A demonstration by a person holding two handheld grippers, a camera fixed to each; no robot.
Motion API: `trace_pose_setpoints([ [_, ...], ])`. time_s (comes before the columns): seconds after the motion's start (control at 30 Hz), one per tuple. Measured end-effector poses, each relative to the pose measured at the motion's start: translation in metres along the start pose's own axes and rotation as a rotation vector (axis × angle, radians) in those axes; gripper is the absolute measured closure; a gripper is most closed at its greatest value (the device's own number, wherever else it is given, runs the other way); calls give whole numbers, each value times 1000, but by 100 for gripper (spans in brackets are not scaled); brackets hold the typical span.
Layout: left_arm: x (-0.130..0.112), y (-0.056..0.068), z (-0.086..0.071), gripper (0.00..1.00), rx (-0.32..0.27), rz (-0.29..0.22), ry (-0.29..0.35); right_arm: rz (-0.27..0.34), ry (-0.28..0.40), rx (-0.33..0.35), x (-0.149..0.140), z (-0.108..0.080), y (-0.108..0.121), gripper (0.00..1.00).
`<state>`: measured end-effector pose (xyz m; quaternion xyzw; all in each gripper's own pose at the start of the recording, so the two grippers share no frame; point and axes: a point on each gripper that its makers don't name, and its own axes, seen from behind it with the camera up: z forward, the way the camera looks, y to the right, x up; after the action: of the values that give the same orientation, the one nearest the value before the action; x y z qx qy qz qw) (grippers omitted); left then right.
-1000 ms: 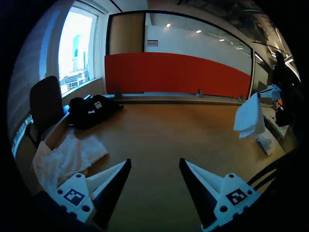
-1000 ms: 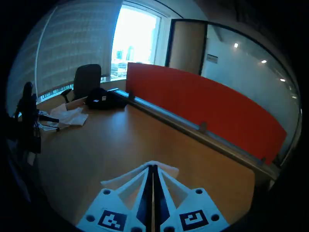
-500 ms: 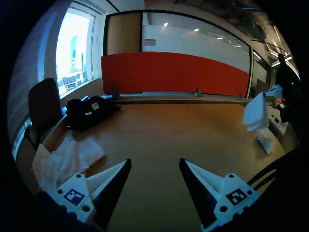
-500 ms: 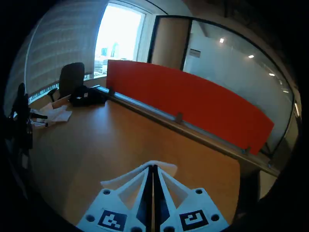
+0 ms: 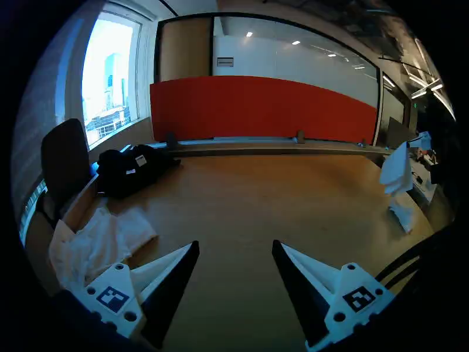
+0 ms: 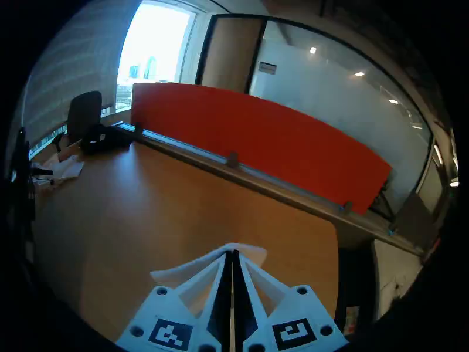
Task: Fold towel
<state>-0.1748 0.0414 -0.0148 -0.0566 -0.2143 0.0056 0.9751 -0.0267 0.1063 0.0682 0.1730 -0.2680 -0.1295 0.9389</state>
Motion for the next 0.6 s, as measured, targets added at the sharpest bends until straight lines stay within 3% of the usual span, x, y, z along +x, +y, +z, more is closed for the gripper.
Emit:
trace_pose_setpoints([
  [0.2,2,5,2,8,-7,10,-1,25,-24,-30,-18,-4,17,94],
  [0.6,1,11,2,8,-15,19,-6,56,-57,-57,-43,-8,26,94],
])
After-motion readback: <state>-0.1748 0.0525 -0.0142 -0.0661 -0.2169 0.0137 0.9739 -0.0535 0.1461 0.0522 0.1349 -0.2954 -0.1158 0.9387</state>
